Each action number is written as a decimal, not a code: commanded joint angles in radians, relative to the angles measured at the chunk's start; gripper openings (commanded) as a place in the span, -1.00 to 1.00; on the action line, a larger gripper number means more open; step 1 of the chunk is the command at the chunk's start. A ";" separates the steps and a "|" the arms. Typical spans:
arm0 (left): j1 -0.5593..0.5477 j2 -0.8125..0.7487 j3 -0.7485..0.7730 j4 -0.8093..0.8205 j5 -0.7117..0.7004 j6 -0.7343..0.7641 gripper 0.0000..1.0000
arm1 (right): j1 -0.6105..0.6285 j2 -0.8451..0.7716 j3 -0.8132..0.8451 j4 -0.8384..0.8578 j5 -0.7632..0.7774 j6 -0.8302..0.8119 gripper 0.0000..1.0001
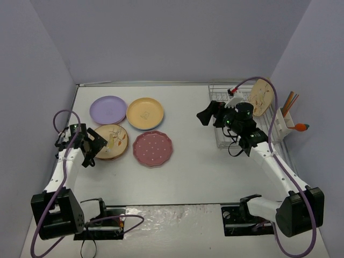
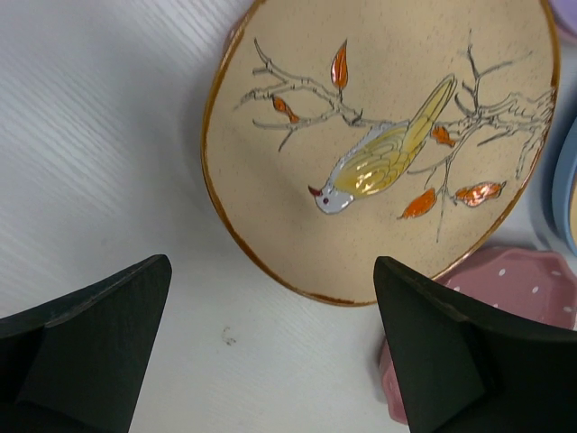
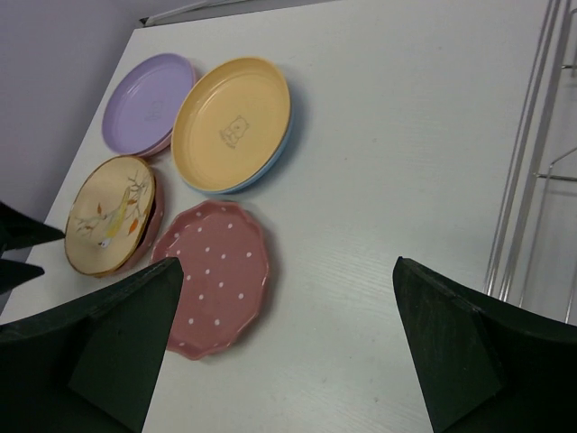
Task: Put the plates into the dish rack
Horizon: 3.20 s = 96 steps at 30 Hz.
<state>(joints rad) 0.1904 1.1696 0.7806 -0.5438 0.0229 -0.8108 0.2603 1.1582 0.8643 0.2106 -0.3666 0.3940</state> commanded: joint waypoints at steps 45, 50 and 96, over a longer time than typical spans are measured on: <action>0.121 0.154 0.070 0.011 0.113 0.092 -1.00 | 0.092 -0.115 -0.079 0.084 -0.103 -0.011 1.00; 0.121 0.129 0.072 -0.040 0.144 0.070 -1.00 | 0.103 -0.111 -0.075 0.083 -0.106 -0.003 1.00; 0.103 -0.018 -0.231 0.102 0.470 -0.123 -0.53 | 0.198 -0.064 -0.060 0.100 -0.060 -0.004 1.00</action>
<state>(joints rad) 0.3001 1.1357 0.5465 -0.4731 0.5086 -0.9546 0.4484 1.0943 0.7658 0.2276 -0.4317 0.3958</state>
